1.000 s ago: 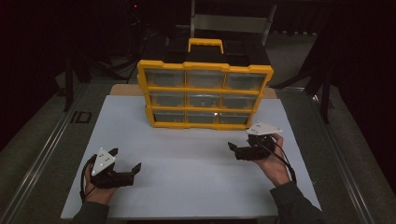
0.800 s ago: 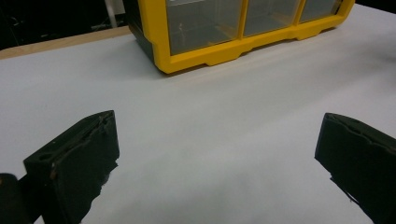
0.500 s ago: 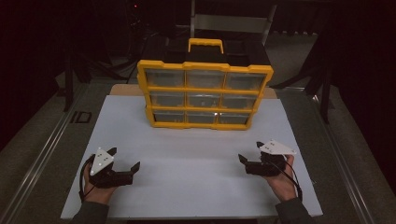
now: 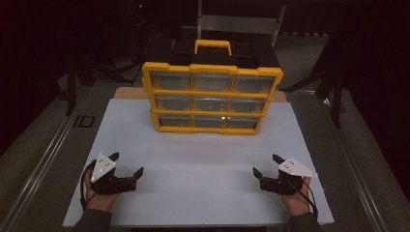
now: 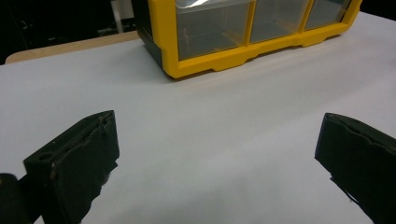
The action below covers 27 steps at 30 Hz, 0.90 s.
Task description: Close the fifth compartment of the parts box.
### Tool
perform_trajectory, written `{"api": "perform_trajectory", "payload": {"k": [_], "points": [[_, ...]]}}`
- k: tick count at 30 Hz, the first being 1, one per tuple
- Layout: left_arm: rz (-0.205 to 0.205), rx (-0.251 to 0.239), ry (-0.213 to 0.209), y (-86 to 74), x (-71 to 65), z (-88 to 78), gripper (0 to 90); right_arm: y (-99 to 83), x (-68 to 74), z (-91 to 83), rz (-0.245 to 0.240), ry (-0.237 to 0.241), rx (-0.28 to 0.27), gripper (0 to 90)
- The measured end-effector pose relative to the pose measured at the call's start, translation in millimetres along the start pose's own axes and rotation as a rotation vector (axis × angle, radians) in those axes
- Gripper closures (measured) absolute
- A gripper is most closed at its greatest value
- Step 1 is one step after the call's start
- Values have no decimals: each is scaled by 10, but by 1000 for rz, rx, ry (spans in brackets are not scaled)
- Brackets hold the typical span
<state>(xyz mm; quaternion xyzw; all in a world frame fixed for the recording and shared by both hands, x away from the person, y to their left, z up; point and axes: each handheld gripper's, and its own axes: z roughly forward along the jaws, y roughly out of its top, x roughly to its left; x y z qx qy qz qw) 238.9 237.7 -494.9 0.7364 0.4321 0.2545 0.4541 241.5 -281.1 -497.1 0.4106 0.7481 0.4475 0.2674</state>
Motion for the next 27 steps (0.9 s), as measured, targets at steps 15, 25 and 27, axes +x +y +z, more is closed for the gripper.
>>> {"api": "perform_trajectory", "payload": {"k": [15,25,27], "points": [[-8,1,23,-10,33,-15,0,-44,-31,-166,16,-36,-40,90],[-8,11,24,-15,36,-5,0,-109,-64,-203,30,-43,-60,90],[-9,14,24,-16,38,2,0,-118,-86,-197,39,-36,-64,90]]}}
